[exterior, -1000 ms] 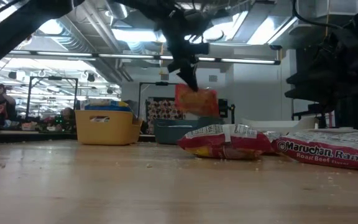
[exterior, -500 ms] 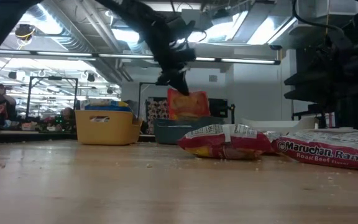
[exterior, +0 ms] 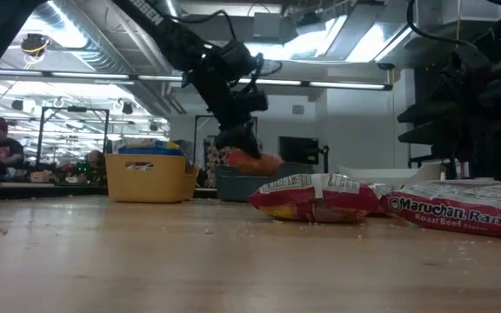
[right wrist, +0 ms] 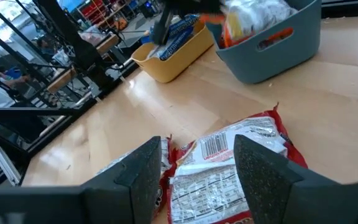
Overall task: Sort Maruchan noodles
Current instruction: Put the orange noodle pack into the blue bin, then put the middle red noodle pack into the white bin
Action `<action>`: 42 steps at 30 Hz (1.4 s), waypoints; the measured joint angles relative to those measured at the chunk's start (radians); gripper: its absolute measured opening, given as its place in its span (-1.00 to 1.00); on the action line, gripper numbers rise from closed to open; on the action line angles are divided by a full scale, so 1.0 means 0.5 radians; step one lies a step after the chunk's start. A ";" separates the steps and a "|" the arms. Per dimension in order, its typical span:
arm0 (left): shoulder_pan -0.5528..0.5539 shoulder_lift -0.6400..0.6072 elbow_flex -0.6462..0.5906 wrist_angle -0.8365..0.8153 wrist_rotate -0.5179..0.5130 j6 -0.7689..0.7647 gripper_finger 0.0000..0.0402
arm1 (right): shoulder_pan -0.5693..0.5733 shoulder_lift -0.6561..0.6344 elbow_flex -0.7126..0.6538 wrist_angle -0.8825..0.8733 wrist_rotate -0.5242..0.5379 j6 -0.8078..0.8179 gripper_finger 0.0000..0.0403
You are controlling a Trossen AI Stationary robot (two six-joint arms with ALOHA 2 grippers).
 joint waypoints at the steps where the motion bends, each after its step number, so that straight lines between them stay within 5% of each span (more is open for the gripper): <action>1: 0.000 0.000 -0.022 0.004 0.002 -0.005 -1.00 | 0.000 -0.001 0.000 0.000 0.001 0.000 -0.05; 7: 0.008 0.000 -0.127 0.022 0.048 -0.005 -0.94 | 0.001 0.000 0.000 0.000 0.000 0.001 -0.05; 22: 0.008 0.000 -0.085 0.014 -0.052 -0.005 -0.42 | 0.000 -0.001 0.000 0.000 -0.021 0.001 -0.05; 25: -0.013 -0.002 -0.083 0.013 -0.211 -0.003 -0.30 | 0.000 -0.001 0.000 -0.001 -0.024 0.001 -0.05; 30: -0.121 -0.026 0.010 -0.008 -0.911 0.179 -0.18 | 0.000 -0.001 0.000 -0.001 -0.037 -0.007 -0.05; 35: -0.227 -0.051 0.185 -0.265 -0.967 0.155 -0.19 | 0.000 -0.001 0.000 -0.001 -0.046 -0.043 -0.05; 42: -0.428 -0.159 0.426 -0.580 -0.897 -0.297 -0.19 | 0.001 -0.001 0.000 -0.007 -0.128 -0.065 -0.05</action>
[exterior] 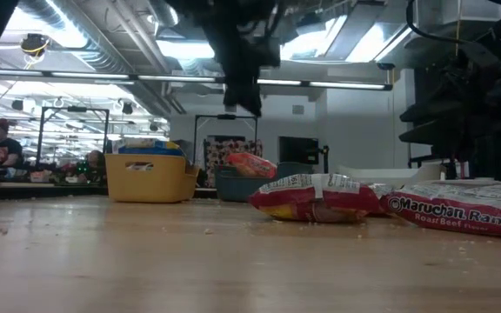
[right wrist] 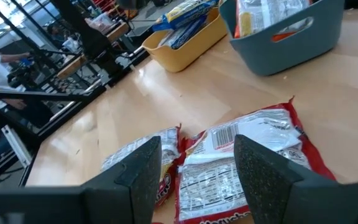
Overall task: Sort Maruchan noodles
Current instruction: Put the middle red noodle pack into the white bin
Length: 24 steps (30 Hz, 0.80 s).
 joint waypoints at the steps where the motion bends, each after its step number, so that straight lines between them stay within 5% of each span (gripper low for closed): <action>1: -0.017 -0.020 0.040 -0.045 0.082 -0.160 -0.19 | -0.001 0.000 0.000 -0.002 -0.019 -0.004 -0.05; 5: -0.062 -0.128 0.143 -0.225 0.917 -0.942 -0.19 | -0.001 0.000 0.000 -0.009 -0.090 -0.007 -0.05; 7: -0.109 -0.142 0.144 -0.227 1.127 -1.251 -0.19 | -0.001 0.009 0.000 -0.010 -0.118 -0.009 -0.05; 24: -0.779 0.219 0.046 -0.352 1.006 -1.828 0.15 | 0.000 0.158 0.000 -0.050 -0.419 -0.152 -0.05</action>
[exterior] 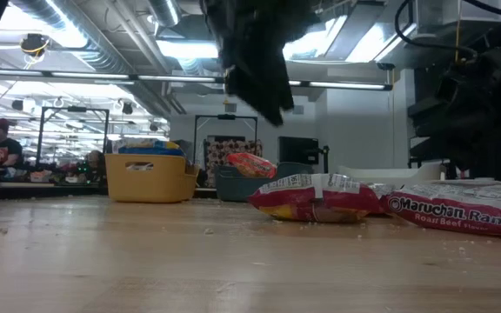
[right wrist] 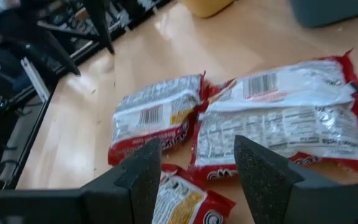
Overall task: Sort Maruchan noodles
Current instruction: Put the middle red noodle pack into the white bin
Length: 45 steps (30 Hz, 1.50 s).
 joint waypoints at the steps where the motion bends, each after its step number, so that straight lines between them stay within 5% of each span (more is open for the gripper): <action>1: -0.020 0.033 0.000 0.006 -0.003 -0.044 0.18 | 0.000 0.000 0.000 -0.002 -0.016 -0.003 -0.05; 10: -0.098 0.273 0.000 0.031 -0.125 -0.415 0.39 | 0.000 0.000 0.000 -0.018 -0.108 -0.052 -0.05; 16: -0.092 0.358 0.000 0.036 -0.323 -0.597 0.40 | 0.000 0.000 0.000 -0.024 -0.139 -0.054 -0.05; 22: -0.085 0.460 0.001 0.098 -0.268 -0.605 0.35 | 0.000 0.000 0.000 -0.030 -0.174 -0.054 -0.05; 35: -0.079 0.470 0.001 0.251 -0.353 -0.670 -0.35 | 0.000 0.000 0.000 -0.041 -0.227 -0.047 -0.05; 41: -0.075 0.470 0.027 0.277 -0.363 -0.691 -0.90 | 0.000 0.000 0.000 -0.042 -0.228 -0.045 -0.05; 45: -0.086 0.470 0.125 0.271 -0.370 -0.706 -0.97 | 0.000 0.000 0.000 -0.043 -0.227 -0.044 -0.05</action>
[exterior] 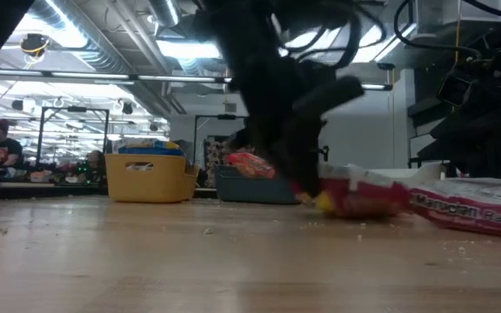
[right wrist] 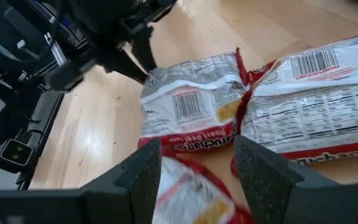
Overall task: Sort Maruchan noodles
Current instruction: Put the middle red noodle pack into the white bin
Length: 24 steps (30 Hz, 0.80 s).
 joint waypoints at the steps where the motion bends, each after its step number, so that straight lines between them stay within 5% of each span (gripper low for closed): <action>1: -0.002 0.000 0.035 -0.022 0.000 -0.005 -0.97 | 0.000 0.000 0.000 0.000 0.000 0.001 -0.05; 14: -0.015 0.000 0.662 -0.641 -0.300 0.000 -0.99 | -0.001 -0.010 0.051 0.116 -0.116 0.258 -0.05; 19: 0.075 0.000 0.769 -0.652 -0.402 0.165 -0.99 | 0.000 -0.010 0.234 0.129 -0.283 0.267 -0.05; 24: 0.232 0.000 0.782 -0.584 -0.407 0.378 -0.99 | 0.000 -0.011 0.480 0.120 -0.231 0.156 -0.05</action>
